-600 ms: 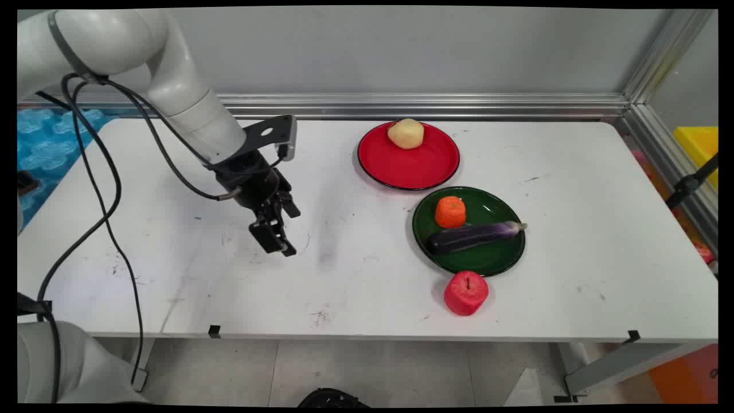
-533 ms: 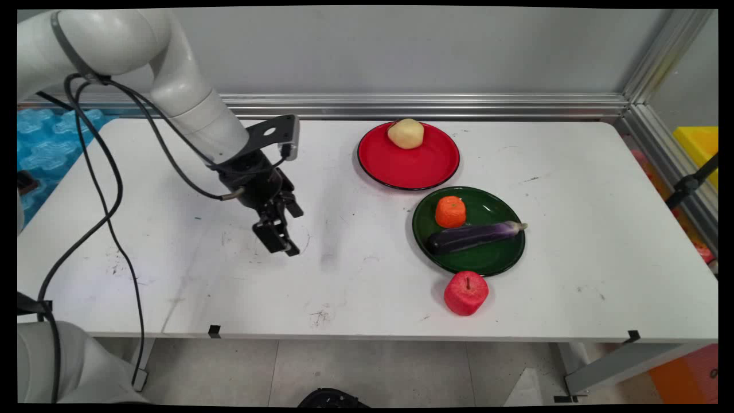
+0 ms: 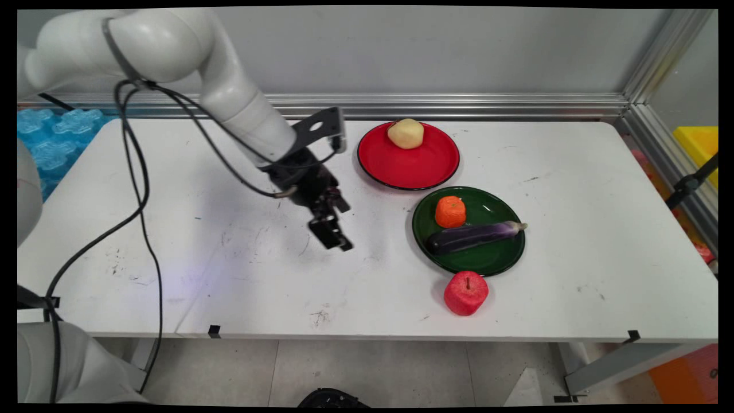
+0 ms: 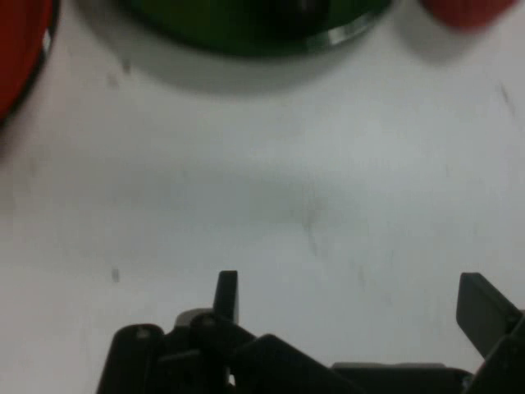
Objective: Pick up the eggplant from the green plate
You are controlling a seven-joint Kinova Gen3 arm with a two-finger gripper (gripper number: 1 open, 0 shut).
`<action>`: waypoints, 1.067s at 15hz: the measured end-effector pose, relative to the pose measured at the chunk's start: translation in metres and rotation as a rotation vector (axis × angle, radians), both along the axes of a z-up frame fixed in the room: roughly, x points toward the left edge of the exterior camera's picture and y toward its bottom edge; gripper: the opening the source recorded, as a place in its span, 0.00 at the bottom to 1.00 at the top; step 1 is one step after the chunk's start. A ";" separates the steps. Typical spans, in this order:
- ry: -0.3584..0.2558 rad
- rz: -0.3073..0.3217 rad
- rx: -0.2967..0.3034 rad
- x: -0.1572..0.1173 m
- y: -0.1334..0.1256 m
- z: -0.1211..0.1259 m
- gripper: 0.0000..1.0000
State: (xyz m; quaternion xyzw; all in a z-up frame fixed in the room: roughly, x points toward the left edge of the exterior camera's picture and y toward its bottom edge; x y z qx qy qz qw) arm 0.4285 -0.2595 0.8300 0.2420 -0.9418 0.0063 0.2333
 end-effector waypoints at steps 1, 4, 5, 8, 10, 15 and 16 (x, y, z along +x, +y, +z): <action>0.008 0.005 -0.007 -0.005 -0.002 -0.001 1.00; 0.039 0.023 -0.036 -0.026 -0.012 -0.004 1.00; 0.048 0.028 -0.045 -0.032 -0.015 -0.006 1.00; 0.079 0.041 -0.080 -0.055 -0.025 -0.014 1.00; 0.092 0.048 -0.097 -0.067 -0.030 -0.019 1.00; 0.119 0.070 -0.136 -0.095 -0.040 -0.038 1.00; 0.124 0.073 -0.142 -0.099 -0.041 -0.042 1.00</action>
